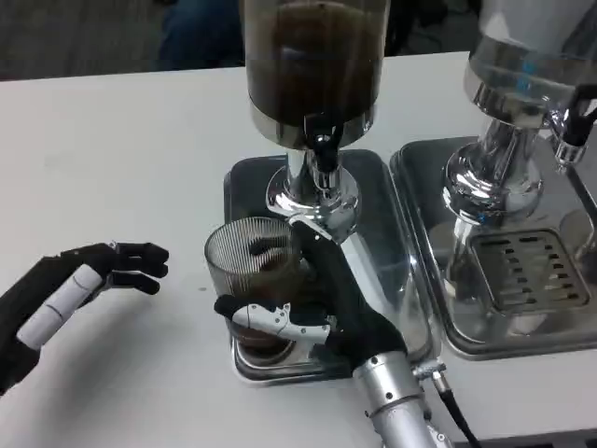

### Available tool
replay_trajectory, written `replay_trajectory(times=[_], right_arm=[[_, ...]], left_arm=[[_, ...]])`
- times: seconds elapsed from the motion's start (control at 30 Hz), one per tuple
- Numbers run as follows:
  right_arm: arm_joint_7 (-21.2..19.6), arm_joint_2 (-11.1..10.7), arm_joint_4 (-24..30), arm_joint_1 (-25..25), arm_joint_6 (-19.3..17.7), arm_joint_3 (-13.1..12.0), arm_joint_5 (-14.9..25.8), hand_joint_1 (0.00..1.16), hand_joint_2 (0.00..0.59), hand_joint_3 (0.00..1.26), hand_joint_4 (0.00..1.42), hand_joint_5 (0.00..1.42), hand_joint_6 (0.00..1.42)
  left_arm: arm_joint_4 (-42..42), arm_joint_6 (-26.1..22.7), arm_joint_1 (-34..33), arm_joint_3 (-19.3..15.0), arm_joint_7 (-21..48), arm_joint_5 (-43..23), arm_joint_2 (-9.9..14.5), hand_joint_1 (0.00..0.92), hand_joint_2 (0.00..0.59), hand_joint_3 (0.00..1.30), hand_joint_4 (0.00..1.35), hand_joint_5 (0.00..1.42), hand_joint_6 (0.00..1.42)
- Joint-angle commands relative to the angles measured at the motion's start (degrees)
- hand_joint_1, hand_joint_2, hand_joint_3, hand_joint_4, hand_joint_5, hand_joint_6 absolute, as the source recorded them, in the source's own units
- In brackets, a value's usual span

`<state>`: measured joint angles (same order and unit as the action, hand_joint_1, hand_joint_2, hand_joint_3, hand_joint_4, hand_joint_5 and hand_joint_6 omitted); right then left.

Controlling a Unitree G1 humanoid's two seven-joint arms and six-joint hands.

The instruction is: Grasp the cup under the faucet to collect the drink, then remove the cup.

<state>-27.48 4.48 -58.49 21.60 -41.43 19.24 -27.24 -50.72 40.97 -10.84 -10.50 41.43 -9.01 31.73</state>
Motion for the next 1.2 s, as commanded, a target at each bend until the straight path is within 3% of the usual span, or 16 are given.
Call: replay_trajectory(times=[0.03, 0.2, 0.6, 1.2], right_arm=[[-5.28, -0.55, -0.4, -2.24, 2.24, 0.09, -1.82, 0.88, 0.182, 0.37, 0.63, 0.88, 1.34], [-10.87, -0.82, -0.3, -3.01, 2.55, -0.04, -3.46, 0.9, 0.177, 0.43, 0.7, 0.97, 1.4], [-19.97, -0.99, -0.03, -3.64, 1.16, -0.07, -4.92, 0.91, 0.169, 0.55, 0.82, 1.1, 1.42], [-25.24, -3.05, 4.62, -6.38, 0.06, -1.77, -4.81, 0.94, 0.136, 0.62, 0.86, 1.13, 1.42]], left_arm=[[-0.04, -0.5, 0.86, -0.12, -0.19, 0.52, 1.07, 0.0, 0.13, 0.43, 0.39, 0.41, 0.25], [0.05, -0.5, 1.0, 0.11, -0.01, 0.78, 0.92, 0.0, 0.129, 0.43, 0.39, 0.42, 0.25], [0.15, -0.43, 0.85, 0.41, 0.43, 0.7, 0.68, 0.0, 0.128, 0.43, 0.39, 0.42, 0.25], [1.56, -0.19, 0.63, 0.38, 1.05, -0.08, 0.27, 0.0, 0.128, 0.42, 0.39, 0.42, 0.26]])
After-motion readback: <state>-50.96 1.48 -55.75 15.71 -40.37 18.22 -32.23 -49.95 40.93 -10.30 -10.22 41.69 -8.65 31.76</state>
